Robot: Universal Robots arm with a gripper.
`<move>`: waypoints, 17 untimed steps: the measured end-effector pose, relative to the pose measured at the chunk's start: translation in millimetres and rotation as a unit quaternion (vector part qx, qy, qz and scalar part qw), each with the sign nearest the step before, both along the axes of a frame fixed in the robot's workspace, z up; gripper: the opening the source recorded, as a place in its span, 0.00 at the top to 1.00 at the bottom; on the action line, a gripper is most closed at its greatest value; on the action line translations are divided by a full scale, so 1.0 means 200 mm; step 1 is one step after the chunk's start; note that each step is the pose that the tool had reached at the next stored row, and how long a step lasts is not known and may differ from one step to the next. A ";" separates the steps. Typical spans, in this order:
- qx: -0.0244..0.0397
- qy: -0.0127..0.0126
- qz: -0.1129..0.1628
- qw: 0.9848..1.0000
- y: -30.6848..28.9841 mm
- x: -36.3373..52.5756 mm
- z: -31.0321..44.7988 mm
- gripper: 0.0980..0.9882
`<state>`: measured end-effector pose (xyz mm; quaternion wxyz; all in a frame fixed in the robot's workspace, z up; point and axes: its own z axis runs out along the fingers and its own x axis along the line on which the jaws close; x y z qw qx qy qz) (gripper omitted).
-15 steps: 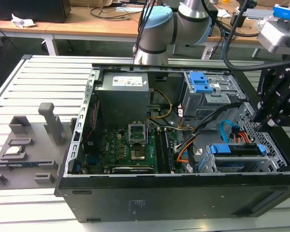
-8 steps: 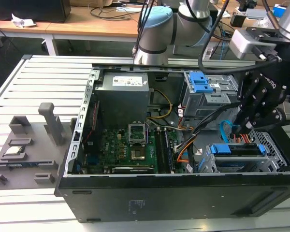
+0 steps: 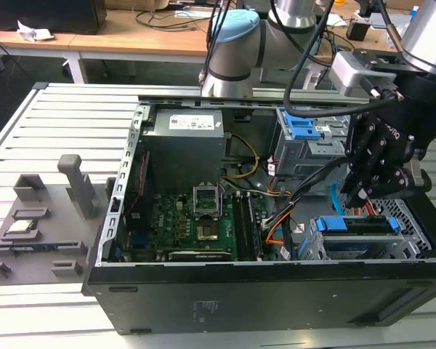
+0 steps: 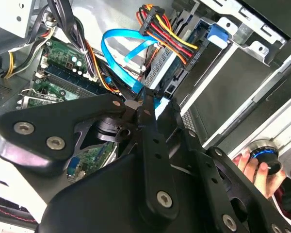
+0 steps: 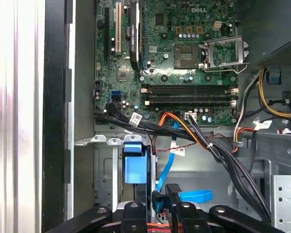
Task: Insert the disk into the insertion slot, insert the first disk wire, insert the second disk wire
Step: 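Insert the second disk wire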
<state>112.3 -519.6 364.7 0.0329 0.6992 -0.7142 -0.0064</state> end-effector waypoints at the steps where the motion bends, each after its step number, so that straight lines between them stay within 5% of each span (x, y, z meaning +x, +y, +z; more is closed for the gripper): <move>1: 0.000 0.000 0.000 1.000 0.000 0.000 0.000 0.77; 4: -0.001 0.000 0.000 1.000 0.000 0.000 0.000 0.79; 6: -0.001 0.000 0.000 1.000 0.000 0.000 -0.001 0.93; 17: -0.002 0.000 0.000 1.000 -0.023 0.023 -0.020 0.93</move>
